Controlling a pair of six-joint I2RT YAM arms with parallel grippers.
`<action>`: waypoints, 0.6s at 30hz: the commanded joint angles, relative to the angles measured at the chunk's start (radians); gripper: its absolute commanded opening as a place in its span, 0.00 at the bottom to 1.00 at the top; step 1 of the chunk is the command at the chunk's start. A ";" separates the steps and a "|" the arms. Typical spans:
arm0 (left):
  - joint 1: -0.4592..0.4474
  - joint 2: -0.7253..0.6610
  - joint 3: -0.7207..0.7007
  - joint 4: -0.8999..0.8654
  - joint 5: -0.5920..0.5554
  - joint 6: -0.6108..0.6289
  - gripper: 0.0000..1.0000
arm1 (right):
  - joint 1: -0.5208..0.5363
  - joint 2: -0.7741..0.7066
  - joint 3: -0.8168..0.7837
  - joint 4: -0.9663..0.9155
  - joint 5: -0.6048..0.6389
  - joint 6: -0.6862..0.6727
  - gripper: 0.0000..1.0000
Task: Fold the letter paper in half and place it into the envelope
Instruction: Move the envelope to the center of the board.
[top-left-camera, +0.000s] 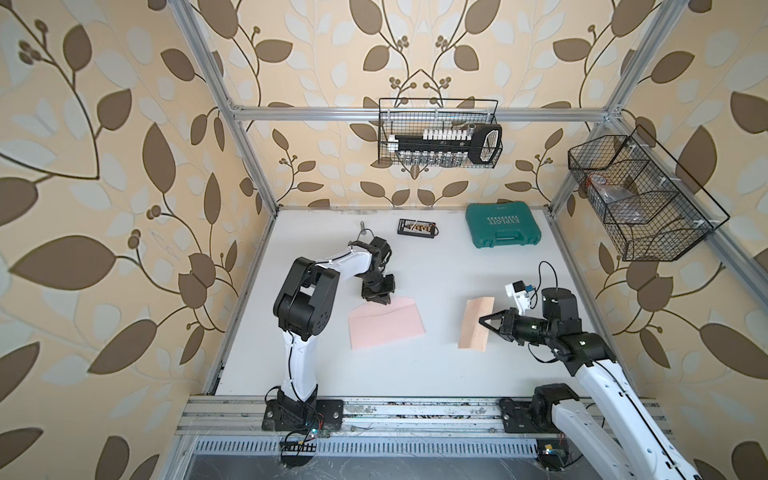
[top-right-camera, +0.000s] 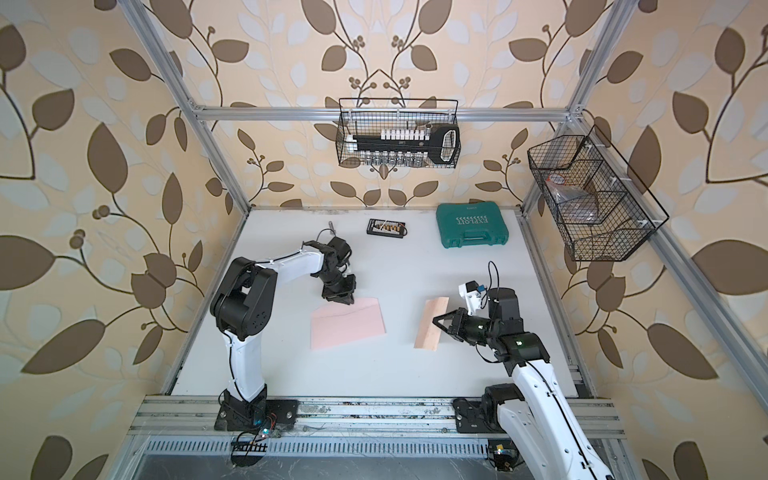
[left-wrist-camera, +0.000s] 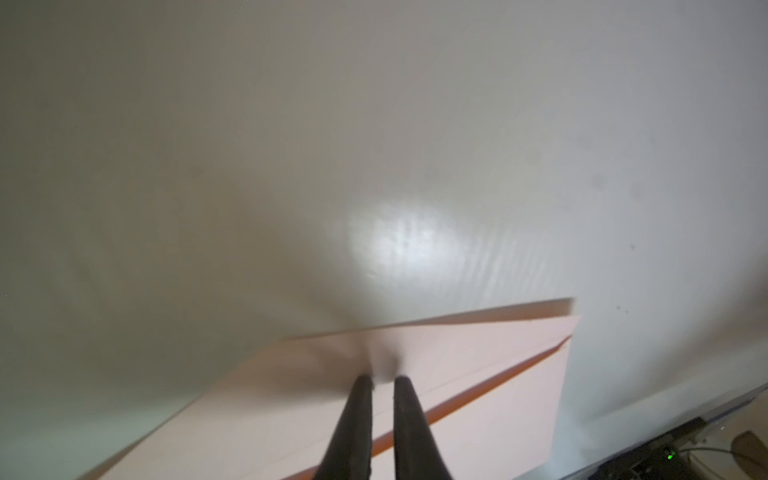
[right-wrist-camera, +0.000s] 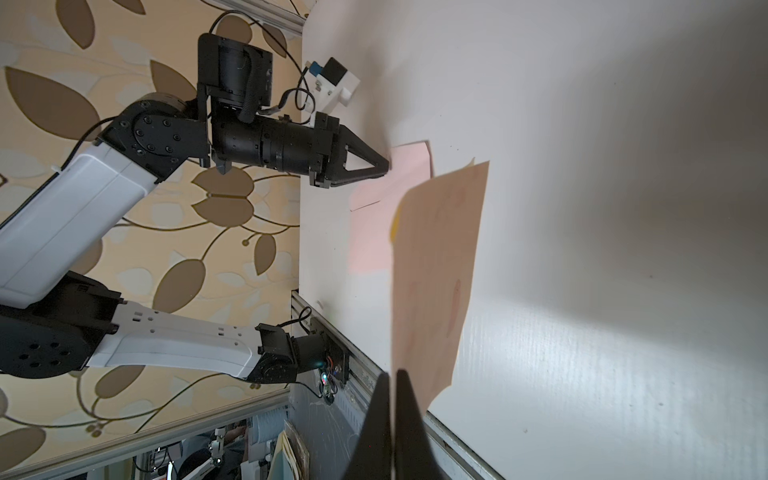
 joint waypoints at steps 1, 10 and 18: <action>0.062 -0.076 -0.057 0.051 -0.110 -0.097 0.18 | -0.003 0.012 0.044 0.015 0.000 0.000 0.00; 0.082 -0.176 -0.099 0.008 -0.053 -0.011 0.32 | -0.004 0.050 0.018 0.104 -0.020 0.035 0.00; 0.081 -0.171 -0.106 0.014 -0.081 -0.005 0.31 | -0.004 0.091 0.061 0.089 -0.040 0.000 0.00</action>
